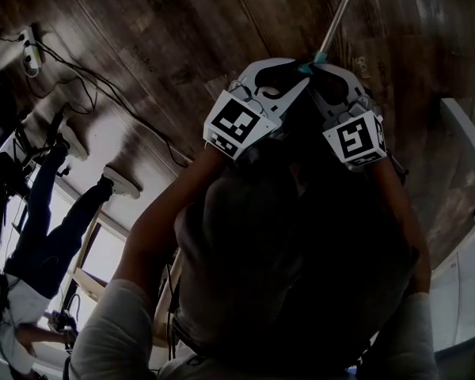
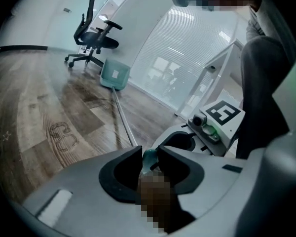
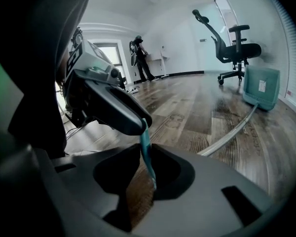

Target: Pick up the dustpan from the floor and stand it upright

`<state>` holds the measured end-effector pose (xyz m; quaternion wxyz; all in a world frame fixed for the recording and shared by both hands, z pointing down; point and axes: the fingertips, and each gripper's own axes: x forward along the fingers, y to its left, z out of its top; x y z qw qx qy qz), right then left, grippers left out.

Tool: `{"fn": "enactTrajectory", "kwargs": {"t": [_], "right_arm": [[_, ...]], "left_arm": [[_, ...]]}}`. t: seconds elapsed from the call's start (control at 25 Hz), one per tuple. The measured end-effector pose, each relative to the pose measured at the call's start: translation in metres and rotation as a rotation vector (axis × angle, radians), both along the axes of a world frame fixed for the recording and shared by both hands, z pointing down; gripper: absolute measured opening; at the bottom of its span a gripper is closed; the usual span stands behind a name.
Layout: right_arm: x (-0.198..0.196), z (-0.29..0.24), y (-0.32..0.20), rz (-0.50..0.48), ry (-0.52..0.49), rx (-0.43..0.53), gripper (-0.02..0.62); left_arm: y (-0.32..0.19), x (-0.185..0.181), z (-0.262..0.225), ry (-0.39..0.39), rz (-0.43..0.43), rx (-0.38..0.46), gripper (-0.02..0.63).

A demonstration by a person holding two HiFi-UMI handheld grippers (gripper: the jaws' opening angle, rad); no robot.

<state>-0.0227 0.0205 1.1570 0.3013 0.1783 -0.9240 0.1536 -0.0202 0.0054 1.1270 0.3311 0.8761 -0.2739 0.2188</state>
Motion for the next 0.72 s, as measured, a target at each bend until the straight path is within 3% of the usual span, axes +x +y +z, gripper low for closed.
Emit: {"fn": "enactTrajectory", "kwargs": {"t": [0.28, 0.44, 0.72], "right_arm": [[0.011, -0.078, -0.011, 0.059, -0.054, 0.005, 0.063], [0.018, -0.126, -0.023, 0.091, -0.062, 0.010, 0.062], [0.041, -0.214, -0.036, 0.131, -0.071, 0.011, 0.061]], "left_arm": [[-0.013, 0.015, -0.076, 0.059, -0.022, 0.030, 0.092], [-0.024, 0.020, -0.122, 0.027, 0.024, 0.067, 0.092], [-0.039, 0.042, -0.210, 0.024, 0.012, 0.093, 0.093]]}}
